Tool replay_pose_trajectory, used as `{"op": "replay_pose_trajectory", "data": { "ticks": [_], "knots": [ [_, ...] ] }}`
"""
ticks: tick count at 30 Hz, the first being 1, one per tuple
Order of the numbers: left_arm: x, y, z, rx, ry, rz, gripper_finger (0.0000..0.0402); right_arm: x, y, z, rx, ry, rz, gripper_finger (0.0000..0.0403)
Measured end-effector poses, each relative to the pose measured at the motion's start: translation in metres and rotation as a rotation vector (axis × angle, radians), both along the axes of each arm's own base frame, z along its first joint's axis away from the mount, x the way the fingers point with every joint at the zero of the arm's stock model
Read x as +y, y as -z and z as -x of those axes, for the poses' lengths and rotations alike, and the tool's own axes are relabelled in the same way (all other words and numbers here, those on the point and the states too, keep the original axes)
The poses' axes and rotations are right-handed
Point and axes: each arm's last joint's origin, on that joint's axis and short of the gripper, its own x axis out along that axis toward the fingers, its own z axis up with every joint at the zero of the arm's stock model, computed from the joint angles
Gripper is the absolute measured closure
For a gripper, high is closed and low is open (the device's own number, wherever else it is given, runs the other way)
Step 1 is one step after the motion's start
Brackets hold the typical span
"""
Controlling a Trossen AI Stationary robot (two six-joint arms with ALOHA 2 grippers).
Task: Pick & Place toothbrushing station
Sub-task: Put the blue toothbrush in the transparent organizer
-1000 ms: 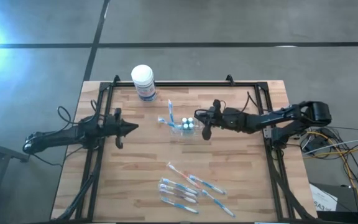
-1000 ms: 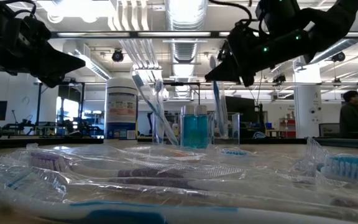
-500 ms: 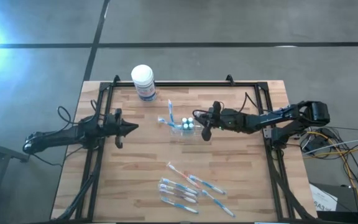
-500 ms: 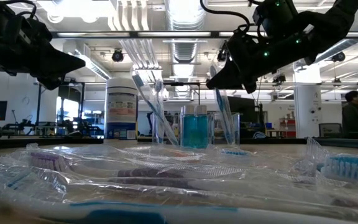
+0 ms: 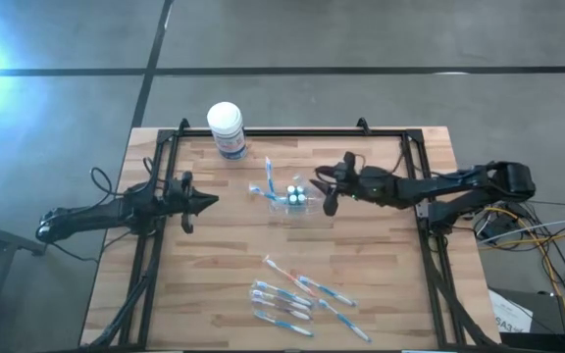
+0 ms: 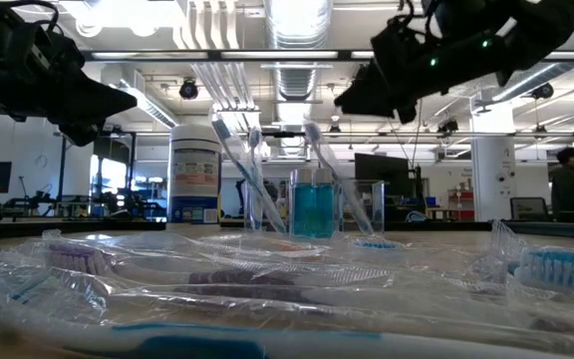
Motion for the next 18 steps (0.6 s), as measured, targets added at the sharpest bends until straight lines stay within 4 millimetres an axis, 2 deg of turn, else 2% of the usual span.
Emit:
{"op": "replay_pose_trajectory", "data": {
  "ticks": [8,18],
  "knots": [
    [0.000,0.000,0.000,0.000,0.000,0.000,0.0386,0.014,-0.037,0.035,-0.031,-0.049,0.022,0.0228],
    [0.000,0.000,0.000,-0.007,-0.002,0.042,0.0385,0.053,-0.057,0.077,-0.012,-0.242,0.025,0.0241]
  ]
}}
